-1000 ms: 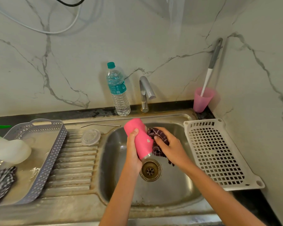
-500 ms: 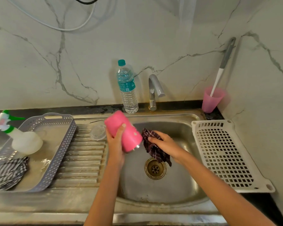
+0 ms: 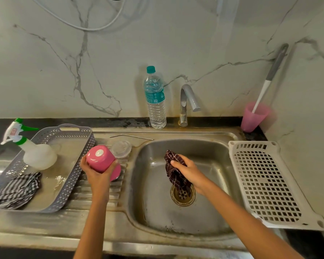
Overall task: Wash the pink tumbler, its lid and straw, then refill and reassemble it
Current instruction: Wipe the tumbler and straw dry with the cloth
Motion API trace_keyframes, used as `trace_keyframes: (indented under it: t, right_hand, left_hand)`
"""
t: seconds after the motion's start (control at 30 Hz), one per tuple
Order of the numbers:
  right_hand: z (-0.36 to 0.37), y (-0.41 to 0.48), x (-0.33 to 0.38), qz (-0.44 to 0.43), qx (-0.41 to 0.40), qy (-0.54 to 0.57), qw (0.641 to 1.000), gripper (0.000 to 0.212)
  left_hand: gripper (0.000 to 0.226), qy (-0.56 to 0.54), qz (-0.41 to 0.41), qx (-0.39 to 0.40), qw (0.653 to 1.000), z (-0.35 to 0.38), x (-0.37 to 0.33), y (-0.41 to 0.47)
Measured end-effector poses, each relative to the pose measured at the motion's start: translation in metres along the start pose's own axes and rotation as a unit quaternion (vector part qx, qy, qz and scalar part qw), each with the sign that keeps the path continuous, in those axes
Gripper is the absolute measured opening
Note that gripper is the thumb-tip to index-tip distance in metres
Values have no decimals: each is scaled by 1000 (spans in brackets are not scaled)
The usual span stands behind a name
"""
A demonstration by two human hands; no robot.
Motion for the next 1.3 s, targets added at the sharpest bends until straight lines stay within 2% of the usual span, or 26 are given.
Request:
trace_keyframes:
  t: [0.1,0.23,0.3,0.33,0.4,0.47,0.53,0.6,0.67,0.8,0.9,1.03,1.07,1.1,1.13,1.17,1.2,1.23,1.3]
  right_hand:
    - [-2,3,3,-5,-3,20,1000,32]
    - [-6,8,0,-2,-19,20,1000,44]
    - [-7,10,-3,4,-27,19,999,49]
    - [-7,11,-4,6,-30,20,999,51]
    - [-7,11,-6,7,-34,25,999,49]
    - [-8,12,-8,10,-37,28,999,48]
    - [-9,13,-10,11,-40,28,999,48]
    - [-11,14,-12,14,-46,30,998,48]
    - [-15,13,-12,11,-53,35,998,45]
    - [-26,10,-14,9,-62,57,996,33]
    - [-31,11,-17,11,-69,68,995,25]
    - [-33,12,-19,15,-78,83,993,28]
    - [-33,12,-18,14,-80,82,993,29]
    - [-33,11,-17,10,-82,77,994,28]
    - [-33,10,-16,2,-86,69,994,26]
    - [-33,9,-13,-9,-90,58,994,25]
    - [-33,8,-10,-25,-93,42,994,23]
    - [-33,6,-6,-48,-97,16,994,22]
    - [-31,2,8,-138,-118,-83,980,22]
  left_hand:
    - [102,7,5,-6,1000,0,7,2]
    - [107,20,18,-10,1000,-1,8,3]
    - [114,24,36,-46,998,1,-1,-5]
    - [113,34,60,-68,995,5,-10,-13]
    - [100,70,160,-79,981,21,-31,-33]
    - [79,120,279,-13,953,51,-45,-49]
    - [68,191,315,89,925,85,-42,-47]
    - [74,277,254,118,919,109,-23,-27]
    - [84,351,149,87,920,121,-1,3]
    - [92,496,42,60,865,128,24,50]
    - [77,569,-28,76,818,126,37,63]
    - [46,593,-55,81,799,129,40,67]
    - [43,580,-46,76,810,127,39,68]
    - [43,539,-40,83,837,128,35,66]
    - [45,465,-44,96,879,128,28,61]
    - [46,348,-73,119,927,128,23,56]
    - [46,217,-134,138,957,130,16,44]
    - [46,108,-214,151,959,133,9,29]
    - [51,8,-313,190,930,139,-3,-5]
Point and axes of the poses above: each hand's wrist, its own y-axis towards the middle knuckle, its own z-axis out of the palm, x = y × z, the point moved 3 cm from there along y, towards the middle knuckle, and after that the axes turned 8 degrees about -y, right-handed, at the moved point
